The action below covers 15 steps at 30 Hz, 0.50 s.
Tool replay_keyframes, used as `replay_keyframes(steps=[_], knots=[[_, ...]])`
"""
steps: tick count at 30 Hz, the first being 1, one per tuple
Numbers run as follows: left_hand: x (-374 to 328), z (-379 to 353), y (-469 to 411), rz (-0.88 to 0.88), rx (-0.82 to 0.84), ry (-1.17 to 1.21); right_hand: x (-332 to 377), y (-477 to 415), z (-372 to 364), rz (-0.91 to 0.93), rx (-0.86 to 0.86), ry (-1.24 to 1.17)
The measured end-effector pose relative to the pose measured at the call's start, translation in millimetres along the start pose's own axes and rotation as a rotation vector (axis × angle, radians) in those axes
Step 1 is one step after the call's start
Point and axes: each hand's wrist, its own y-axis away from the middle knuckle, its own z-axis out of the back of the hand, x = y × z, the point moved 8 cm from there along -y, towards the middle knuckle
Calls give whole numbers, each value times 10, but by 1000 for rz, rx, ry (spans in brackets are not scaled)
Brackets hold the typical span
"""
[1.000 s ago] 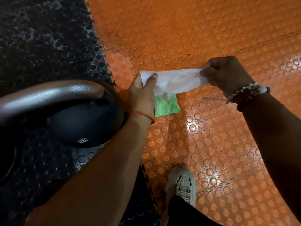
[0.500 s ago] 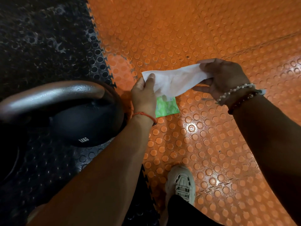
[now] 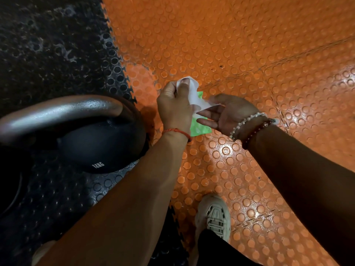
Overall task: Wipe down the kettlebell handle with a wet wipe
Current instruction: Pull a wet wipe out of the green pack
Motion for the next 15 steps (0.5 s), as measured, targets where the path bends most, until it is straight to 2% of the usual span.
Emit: replay_keyframes(steps=[5,10,12,15], knots=[[-13,115,-54,-8,-44,72,125,-41,203,108,-108,101],[-34,152,-89,0,-37,124,50,-71,465,118,-182,165],[-42,122,-84,1,-3,75,86,-99,501,180,-233,347],[-35,46,-111,24,121,-89,334,-72,374,427,-237,665]])
